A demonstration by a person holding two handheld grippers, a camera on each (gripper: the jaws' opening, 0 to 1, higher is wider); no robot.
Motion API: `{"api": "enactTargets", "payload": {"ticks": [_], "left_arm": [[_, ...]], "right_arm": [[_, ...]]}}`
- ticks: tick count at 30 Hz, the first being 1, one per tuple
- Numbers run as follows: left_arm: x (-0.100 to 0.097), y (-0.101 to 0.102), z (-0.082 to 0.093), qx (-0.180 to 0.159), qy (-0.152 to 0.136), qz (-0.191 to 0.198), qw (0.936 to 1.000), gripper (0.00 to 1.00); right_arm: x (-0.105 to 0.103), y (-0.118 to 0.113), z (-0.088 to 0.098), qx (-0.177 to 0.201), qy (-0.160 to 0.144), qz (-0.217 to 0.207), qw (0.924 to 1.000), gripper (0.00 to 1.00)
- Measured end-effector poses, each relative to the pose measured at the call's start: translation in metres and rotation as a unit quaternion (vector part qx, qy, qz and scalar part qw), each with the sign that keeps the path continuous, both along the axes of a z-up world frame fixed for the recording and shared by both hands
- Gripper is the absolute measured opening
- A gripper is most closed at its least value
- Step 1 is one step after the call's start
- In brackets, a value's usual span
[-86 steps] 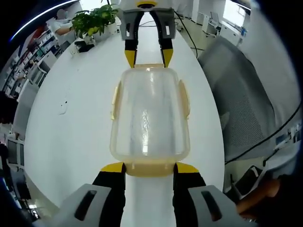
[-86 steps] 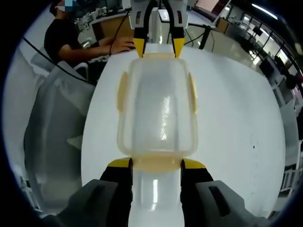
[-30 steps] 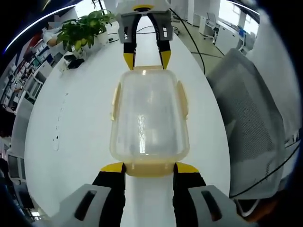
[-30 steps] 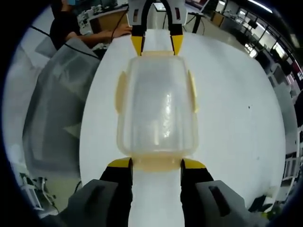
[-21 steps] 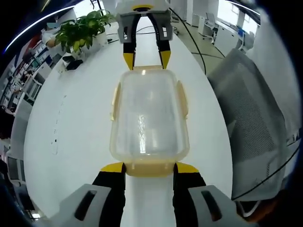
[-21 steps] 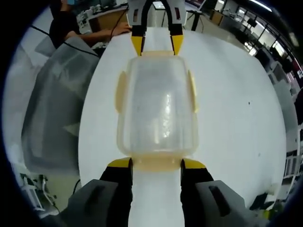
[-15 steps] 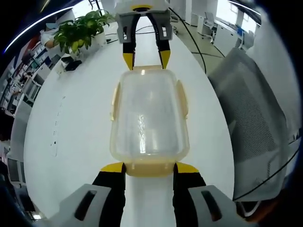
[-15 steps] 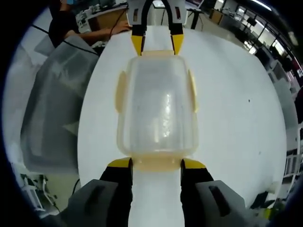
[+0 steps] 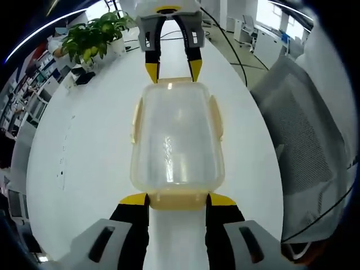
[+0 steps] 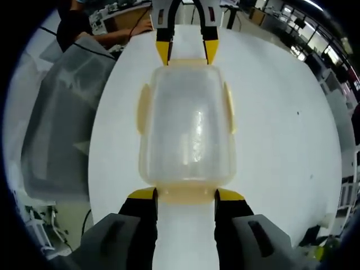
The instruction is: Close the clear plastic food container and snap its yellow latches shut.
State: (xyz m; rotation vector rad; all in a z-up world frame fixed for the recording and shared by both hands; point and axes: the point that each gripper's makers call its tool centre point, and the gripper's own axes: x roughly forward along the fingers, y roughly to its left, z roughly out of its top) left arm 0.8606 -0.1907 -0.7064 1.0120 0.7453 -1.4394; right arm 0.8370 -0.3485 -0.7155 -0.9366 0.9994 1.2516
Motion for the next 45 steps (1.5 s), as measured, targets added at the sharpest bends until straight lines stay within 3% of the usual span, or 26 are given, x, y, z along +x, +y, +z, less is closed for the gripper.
{"api": "enactTargets", "payload": {"ticks": [33,41,45], "left_arm": [[0.001,-0.003,-0.015,-0.003,0.018,0.004,0.9998,0.33],[0.001,0.0,-0.02,0.006,-0.001,-0.014,0.9999,0.34],[0.001,0.008,-0.026,0.03,-0.011,-0.025,0.9992,0.34]], "right_arm": [[0.003,-0.004,-0.013,-0.006,0.014,0.0,0.9999,0.36],[0.003,-0.006,-0.016,-0.009,0.014,0.005,0.9999,0.37],[0.002,-0.015,-0.024,-0.035,0.0,0.032,0.9989,0.36]]}}
